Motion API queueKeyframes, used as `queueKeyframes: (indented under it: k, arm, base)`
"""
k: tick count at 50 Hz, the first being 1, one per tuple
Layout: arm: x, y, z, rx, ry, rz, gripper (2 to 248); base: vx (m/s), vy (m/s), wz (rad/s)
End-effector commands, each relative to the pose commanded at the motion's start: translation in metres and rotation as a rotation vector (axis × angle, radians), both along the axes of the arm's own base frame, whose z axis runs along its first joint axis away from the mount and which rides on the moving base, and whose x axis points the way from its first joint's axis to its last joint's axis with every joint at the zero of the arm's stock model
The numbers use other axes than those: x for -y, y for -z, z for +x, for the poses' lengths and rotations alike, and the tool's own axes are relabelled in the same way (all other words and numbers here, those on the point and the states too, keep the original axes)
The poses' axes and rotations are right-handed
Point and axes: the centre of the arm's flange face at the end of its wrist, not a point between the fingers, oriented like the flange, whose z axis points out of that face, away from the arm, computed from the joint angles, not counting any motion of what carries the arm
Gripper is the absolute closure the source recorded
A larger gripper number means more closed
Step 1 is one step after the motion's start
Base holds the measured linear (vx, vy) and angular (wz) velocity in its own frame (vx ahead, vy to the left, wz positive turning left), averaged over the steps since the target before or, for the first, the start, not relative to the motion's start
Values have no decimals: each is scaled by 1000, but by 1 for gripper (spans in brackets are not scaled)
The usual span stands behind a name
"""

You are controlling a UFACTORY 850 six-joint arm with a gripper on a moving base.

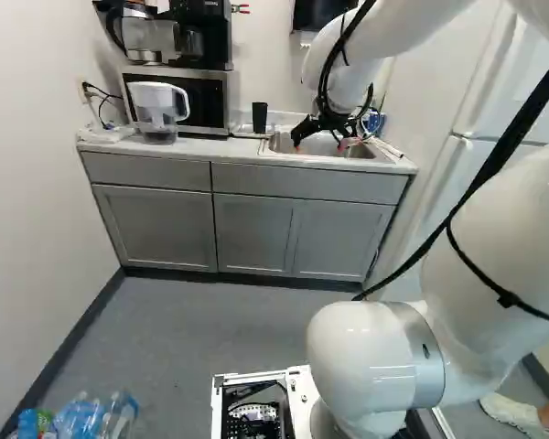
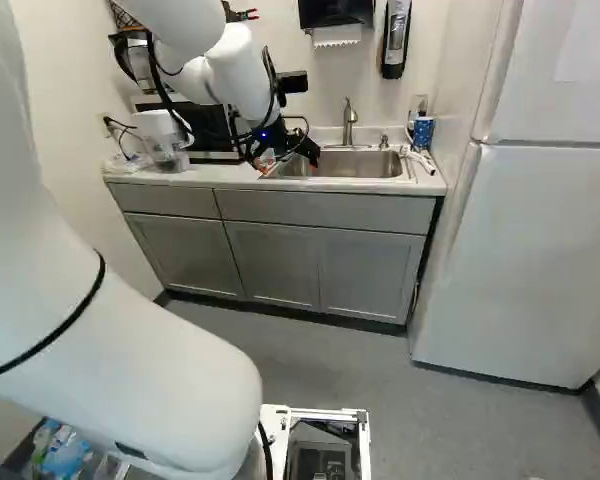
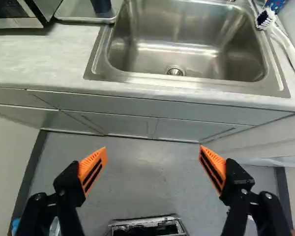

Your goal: Rinse the cup and place it in the tray

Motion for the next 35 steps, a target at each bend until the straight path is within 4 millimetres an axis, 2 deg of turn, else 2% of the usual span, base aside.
queueKeyframes:
  k: [35]
  arm:
    - [0, 0, 0, 0, 0, 0, 3]
  base:
    - [-2, 0, 1]
